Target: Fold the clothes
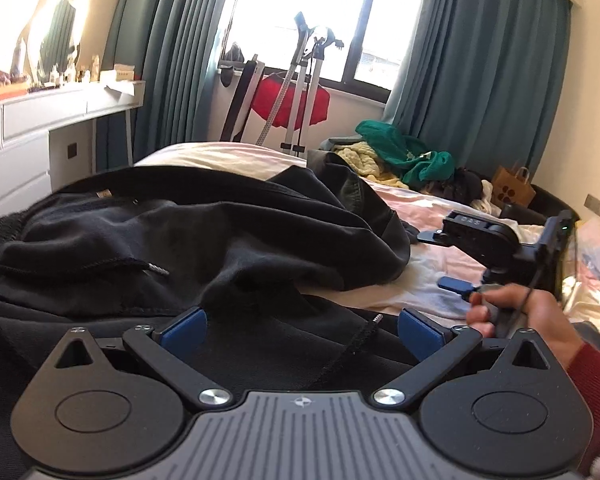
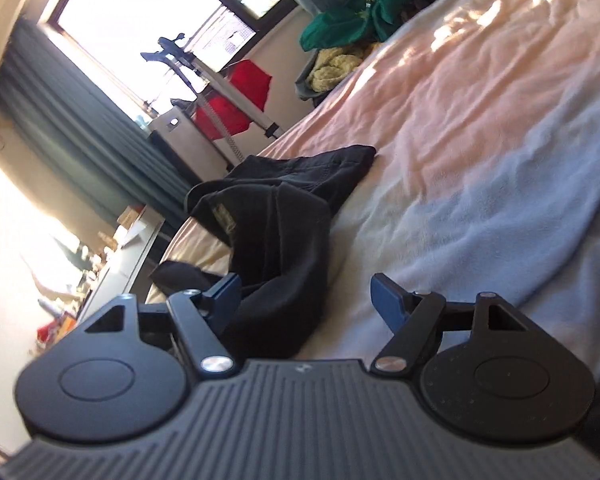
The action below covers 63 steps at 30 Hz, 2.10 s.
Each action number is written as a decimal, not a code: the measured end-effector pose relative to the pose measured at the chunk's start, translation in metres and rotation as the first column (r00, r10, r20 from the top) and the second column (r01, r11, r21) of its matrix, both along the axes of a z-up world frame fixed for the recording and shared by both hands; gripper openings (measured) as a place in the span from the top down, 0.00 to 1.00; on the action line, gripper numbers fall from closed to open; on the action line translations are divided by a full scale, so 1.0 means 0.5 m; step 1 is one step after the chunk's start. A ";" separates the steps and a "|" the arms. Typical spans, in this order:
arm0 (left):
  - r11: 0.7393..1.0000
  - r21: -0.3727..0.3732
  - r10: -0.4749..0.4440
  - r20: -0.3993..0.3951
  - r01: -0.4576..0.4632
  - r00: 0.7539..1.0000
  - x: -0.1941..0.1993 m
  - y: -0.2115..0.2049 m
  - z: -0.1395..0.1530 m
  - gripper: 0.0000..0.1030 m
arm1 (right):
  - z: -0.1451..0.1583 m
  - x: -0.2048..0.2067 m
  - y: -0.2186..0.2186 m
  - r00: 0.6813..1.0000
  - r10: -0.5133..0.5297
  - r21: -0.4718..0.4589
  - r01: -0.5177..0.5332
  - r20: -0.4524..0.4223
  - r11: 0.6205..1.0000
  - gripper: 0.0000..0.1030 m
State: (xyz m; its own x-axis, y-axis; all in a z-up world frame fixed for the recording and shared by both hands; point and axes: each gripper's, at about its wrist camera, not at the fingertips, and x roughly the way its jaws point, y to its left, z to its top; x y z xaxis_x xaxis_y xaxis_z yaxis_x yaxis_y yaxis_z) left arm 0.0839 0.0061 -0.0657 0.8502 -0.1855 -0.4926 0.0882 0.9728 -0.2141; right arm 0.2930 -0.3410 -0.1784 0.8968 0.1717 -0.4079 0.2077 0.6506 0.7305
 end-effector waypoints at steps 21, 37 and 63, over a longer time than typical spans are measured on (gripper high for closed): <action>0.992 -0.092 0.085 -0.060 -0.090 0.995 0.108 0.023 -0.090 0.00 | -0.010 0.203 -0.122 0.943 -0.324 0.022 0.324 0.069 0.946 0.92; 0.984 -0.148 0.088 -0.086 -0.100 0.992 0.100 0.045 -0.076 0.00 | 0.209 -0.091 -0.500 0.771 -0.630 -0.164 0.636 0.094 0.754 0.92; 0.997 -0.059 0.053 -0.081 -0.057 0.995 0.085 0.010 -0.066 0.00 | -0.021 -0.309 -0.539 0.818 -0.560 -0.093 0.552 -0.132 0.828 0.88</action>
State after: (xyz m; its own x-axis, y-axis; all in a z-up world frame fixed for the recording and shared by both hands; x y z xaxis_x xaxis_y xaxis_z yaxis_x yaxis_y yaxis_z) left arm 0.1265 0.0112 -0.0985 0.8186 -0.1713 -0.5482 0.0152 0.9606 -0.2774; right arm 0.1386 -0.6103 -0.1888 0.7623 -0.3614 -0.5369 0.6472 0.4248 0.6330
